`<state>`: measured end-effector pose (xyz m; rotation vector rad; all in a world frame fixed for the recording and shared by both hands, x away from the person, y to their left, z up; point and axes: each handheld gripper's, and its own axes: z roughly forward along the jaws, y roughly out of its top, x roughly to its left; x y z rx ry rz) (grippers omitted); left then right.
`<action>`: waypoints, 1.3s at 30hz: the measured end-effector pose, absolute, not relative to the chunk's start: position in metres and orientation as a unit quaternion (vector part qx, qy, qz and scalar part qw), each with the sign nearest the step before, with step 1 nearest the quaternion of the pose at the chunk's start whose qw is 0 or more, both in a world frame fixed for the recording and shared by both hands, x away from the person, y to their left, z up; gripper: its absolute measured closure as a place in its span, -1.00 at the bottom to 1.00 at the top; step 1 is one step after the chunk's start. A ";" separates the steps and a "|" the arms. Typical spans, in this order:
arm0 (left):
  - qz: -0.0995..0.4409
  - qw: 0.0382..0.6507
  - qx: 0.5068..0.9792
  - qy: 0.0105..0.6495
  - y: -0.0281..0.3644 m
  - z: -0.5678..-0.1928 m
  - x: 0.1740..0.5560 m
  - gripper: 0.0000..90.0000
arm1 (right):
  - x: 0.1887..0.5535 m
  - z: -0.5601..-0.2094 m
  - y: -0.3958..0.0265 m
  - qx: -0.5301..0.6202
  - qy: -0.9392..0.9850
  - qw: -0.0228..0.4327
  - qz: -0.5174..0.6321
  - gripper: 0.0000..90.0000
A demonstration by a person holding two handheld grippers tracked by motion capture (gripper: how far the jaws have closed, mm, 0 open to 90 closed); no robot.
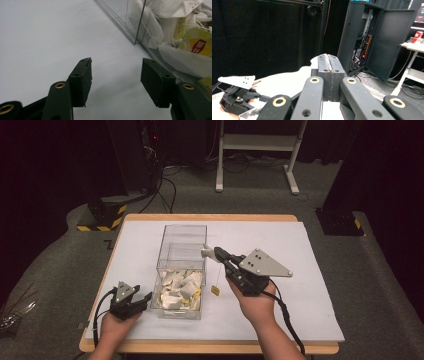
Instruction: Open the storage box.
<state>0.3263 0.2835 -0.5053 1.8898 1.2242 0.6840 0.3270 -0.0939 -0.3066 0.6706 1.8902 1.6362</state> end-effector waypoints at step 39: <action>0.269 0.383 0.742 0.480 0.283 -0.505 0.327 -0.07 | 0.375 -0.311 -0.148 0.328 0.688 0.319 0.563 1.00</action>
